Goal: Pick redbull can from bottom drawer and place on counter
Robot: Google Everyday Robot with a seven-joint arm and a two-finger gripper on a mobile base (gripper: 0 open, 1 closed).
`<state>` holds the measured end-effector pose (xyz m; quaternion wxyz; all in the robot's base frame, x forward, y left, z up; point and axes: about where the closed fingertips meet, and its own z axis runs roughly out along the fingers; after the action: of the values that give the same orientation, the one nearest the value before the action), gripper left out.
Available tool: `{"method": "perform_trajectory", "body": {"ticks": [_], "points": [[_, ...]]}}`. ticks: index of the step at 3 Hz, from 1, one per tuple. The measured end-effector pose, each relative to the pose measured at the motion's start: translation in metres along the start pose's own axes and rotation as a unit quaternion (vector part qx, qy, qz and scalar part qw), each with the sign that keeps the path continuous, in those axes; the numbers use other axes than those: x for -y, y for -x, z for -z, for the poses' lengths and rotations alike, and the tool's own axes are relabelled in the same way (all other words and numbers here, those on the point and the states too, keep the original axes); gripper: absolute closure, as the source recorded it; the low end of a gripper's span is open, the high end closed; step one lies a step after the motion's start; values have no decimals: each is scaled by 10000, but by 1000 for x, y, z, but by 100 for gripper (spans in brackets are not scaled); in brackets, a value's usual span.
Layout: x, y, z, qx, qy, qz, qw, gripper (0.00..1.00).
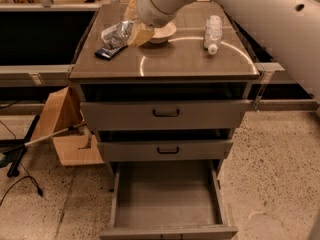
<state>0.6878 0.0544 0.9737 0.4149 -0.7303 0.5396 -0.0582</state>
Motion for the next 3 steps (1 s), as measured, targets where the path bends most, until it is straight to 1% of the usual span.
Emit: {"method": "perform_trajectory", "body": {"ticks": [1, 2, 3], "points": [[18, -12, -5, -164, -109, 38, 9998, 100], [19, -29, -21, -251, -105, -60, 9996, 100], [12, -46, -36, -348, -70, -182, 9992, 100]]}}
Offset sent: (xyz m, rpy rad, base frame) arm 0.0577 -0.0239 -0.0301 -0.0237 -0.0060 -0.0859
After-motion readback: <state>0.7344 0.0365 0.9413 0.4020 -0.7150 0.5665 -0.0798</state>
